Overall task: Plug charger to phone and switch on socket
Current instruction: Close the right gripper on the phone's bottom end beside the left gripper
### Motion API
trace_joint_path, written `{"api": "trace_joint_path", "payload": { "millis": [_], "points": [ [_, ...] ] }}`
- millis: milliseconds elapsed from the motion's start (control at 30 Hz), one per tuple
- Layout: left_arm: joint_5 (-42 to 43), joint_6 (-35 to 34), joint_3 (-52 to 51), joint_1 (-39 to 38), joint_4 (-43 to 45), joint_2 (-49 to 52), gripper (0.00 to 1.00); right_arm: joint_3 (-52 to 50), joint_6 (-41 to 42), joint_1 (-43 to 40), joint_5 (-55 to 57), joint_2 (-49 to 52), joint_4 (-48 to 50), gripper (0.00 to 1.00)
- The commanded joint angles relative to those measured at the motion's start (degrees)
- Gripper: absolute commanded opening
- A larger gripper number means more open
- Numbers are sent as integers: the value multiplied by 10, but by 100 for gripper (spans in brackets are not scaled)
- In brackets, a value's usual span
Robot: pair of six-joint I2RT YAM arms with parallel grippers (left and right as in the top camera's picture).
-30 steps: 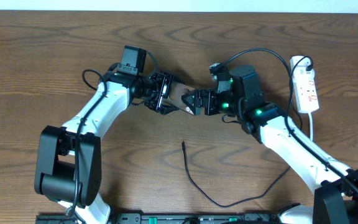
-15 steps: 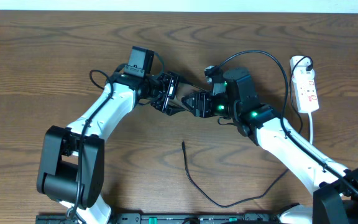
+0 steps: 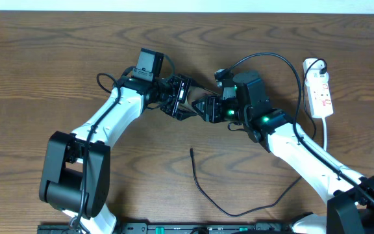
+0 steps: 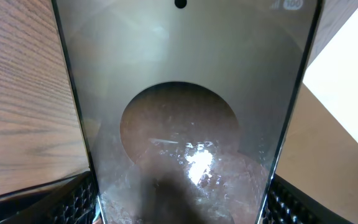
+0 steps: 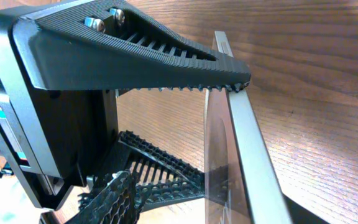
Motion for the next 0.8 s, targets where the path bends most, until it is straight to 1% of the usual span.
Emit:
{"api": "trace_joint_path", "payload": {
  "millis": [0, 433, 767],
  "points": [
    [24, -6, 18, -3, 3, -19, 7, 9, 0, 6, 3, -3, -1, 45],
    [25, -6, 18, -3, 3, -19, 7, 9, 0, 6, 37, -3, -20, 37],
    [25, -5, 18, -3, 3, -19, 7, 9, 0, 6, 52, -3, -24, 34]
  ]
}}
